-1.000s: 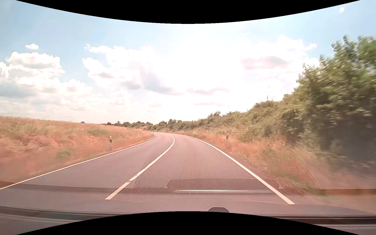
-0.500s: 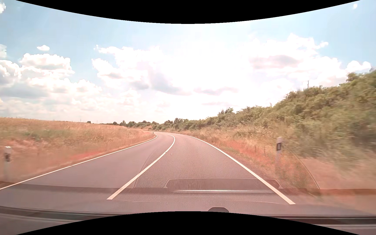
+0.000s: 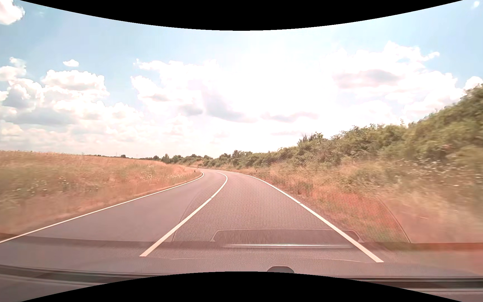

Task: Follow the waypoints while adhering to traffic rules and regulations

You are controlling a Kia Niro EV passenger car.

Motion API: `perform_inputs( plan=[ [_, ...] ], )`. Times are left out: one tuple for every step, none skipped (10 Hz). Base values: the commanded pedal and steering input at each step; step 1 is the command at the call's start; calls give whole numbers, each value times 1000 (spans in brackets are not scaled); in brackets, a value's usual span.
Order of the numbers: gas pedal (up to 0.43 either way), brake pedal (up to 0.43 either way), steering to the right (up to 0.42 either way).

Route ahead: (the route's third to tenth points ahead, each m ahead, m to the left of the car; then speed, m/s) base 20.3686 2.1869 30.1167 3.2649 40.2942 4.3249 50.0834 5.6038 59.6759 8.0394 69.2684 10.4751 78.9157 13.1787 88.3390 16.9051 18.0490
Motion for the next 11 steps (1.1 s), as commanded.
perform_inputs(
  plan=[
    [59,0,-28],
    [47,0,-26],
    [47,0,-25],
    [28,0,-25],
    [20,0,-23],
    [20,0,-22],
    [20,0,-22],
    [20,0,-23],
    [20,0,-23],
    [20,0,-23],
    [20,0,-23]
  ],
)
